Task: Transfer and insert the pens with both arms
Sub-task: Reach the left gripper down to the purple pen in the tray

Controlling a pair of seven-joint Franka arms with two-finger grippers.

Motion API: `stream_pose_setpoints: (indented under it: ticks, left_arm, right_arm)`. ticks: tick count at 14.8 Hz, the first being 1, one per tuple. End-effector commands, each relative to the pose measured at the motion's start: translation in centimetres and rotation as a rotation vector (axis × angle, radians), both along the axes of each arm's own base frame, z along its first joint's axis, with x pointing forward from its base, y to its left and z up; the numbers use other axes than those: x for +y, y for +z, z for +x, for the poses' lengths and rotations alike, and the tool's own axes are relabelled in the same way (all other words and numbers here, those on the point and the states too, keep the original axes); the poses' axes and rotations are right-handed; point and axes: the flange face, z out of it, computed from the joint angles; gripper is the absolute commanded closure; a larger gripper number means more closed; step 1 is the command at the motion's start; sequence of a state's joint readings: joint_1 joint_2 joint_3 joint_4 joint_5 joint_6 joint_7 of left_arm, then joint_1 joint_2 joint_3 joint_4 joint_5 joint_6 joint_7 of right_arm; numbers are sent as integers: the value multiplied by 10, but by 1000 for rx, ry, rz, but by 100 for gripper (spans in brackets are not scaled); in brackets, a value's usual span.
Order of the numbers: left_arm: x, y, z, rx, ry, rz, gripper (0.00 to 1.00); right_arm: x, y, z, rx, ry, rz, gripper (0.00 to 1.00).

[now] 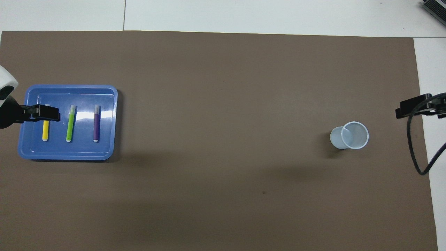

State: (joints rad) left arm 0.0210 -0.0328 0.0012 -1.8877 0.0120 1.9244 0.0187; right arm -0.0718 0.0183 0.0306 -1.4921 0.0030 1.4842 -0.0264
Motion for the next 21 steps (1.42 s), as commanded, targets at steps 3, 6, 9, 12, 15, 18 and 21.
stream_pose_setpoints:
  ticks: [3,6,9,12,15,18,21]
  left_arm:
    - [6,-48,29,-27,-4,-1,0]
    - [7,-68,40,-41,-3,-1,0]
    - [5,-92,52,-49,-6,-2,0]
    - [1,-120,60,-44,-10,-3,0]
    - [-1,-147,67,-32,-10,-4,0]
    - [-3,-169,70,-21,-1,-5,0]
    - [-5,-189,65,-23,17,-7,2]
  right_arm:
    - [3,-2,-2,3,-7,-2,0]
    - [8,-12,-2,12,-4,21,0]
    - [22,-21,-5,2,-22,63,0]
    - [50,-29,-7,-15,-70,136,0]
    - [85,-32,-6,-26,-64,207,0]
    - [103,-30,-7,-20,-84,279,0]
    - [116,-32,-9,-5,-89,316,0]
